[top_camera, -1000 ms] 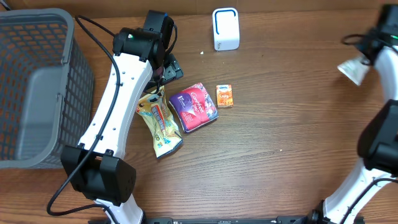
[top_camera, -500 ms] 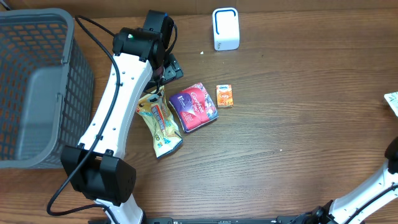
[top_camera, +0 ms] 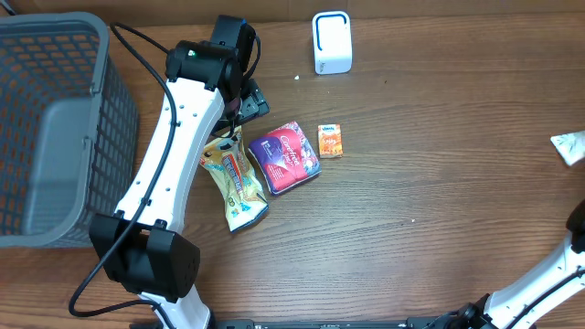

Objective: Scan the item barcode
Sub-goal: 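Carry tube to the right and drop it off the table edge, then reach right gripper to the orange Kleenex pack and grasp it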

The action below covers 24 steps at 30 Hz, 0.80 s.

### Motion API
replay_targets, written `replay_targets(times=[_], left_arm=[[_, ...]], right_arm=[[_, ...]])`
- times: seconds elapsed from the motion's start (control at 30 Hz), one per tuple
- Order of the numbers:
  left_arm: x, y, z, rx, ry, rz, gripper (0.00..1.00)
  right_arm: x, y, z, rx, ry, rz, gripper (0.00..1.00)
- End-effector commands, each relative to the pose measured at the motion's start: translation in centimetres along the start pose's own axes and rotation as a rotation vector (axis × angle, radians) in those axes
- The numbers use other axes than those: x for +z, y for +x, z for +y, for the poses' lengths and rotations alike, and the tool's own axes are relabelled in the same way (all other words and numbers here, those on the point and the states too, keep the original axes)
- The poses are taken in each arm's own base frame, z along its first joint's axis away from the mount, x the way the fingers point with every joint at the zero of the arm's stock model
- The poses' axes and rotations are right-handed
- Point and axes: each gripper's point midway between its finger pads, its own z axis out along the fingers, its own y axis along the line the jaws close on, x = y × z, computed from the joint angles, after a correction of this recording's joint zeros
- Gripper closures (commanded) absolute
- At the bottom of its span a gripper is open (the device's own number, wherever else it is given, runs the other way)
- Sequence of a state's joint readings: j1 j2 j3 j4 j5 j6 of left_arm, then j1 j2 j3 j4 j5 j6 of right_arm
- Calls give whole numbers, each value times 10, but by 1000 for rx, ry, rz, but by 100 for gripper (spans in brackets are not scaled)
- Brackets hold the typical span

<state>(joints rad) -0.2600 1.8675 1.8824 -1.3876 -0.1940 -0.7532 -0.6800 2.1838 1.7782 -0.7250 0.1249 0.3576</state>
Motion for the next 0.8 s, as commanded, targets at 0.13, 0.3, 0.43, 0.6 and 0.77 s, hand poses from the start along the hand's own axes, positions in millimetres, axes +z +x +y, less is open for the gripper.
replay_targets(times=[0.13, 0.3, 0.43, 0.6, 0.77], left_arm=[[4, 2, -1, -6, -5, 11, 0], [4, 2, -1, -6, -5, 11, 0], [4, 2, -1, -6, -5, 11, 0], [4, 2, -1, -6, -5, 11, 0], [4, 2, -1, -6, -5, 11, 0]], right_arm=[[-55, 43, 125, -166, -718, 213, 25], [-75, 75, 170, -244, -822, 268, 49], [-90, 117, 207, -334, -854, 329, 49], [-138, 218, 262, -627, -1003, 463, 45], [-168, 312, 283, -797, -951, 590, 44]])
